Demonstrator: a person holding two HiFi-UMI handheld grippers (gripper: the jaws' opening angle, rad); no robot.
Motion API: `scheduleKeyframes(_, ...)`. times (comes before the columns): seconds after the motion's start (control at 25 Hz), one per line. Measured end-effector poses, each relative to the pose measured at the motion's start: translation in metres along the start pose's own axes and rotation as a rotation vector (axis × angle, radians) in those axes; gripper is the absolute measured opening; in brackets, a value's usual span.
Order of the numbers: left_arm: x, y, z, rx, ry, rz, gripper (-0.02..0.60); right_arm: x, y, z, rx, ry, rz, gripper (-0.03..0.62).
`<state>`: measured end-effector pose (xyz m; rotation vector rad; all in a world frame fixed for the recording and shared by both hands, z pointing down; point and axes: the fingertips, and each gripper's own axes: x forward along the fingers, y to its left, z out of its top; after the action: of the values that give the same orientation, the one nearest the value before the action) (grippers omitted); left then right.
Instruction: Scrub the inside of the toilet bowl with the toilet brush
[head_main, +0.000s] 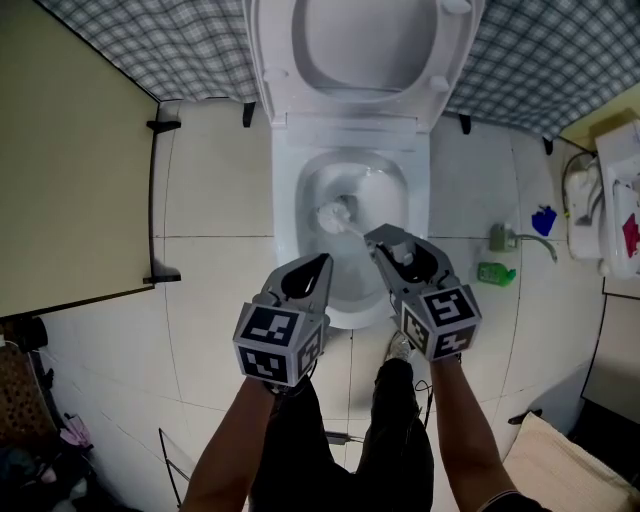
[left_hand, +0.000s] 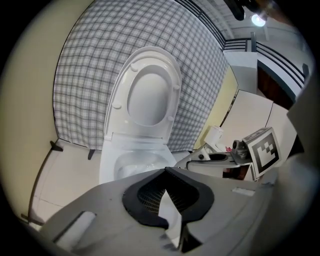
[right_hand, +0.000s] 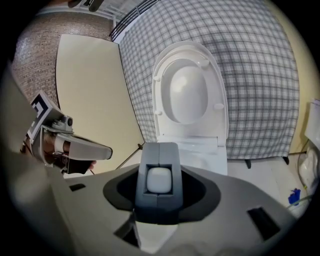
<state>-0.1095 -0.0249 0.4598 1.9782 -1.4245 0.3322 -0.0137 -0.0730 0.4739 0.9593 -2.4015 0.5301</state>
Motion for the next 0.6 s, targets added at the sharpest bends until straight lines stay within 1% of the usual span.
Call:
scheduleKeyframes(0.2, 0.0, 0.013, 0.0, -0.002, 0.011, 0.002, 0.009, 0.03, 0.015, 0.008, 0.007, -0.009, 0.016, 0.196)
scheduleKeyframes(0.36, 0.0, 0.021, -0.004, -0.017, 0.019, 0.007, 0.008, 0.052, 0.026, 0.007, -0.017, 0.003, 0.035, 0.196)
scheduleKeyframes(0.6, 0.0, 0.03, -0.01, -0.026, 0.029, 0.003, 0.008, 0.064, 0.024, 0.004, -0.052, 0.019, 0.011, 0.198)
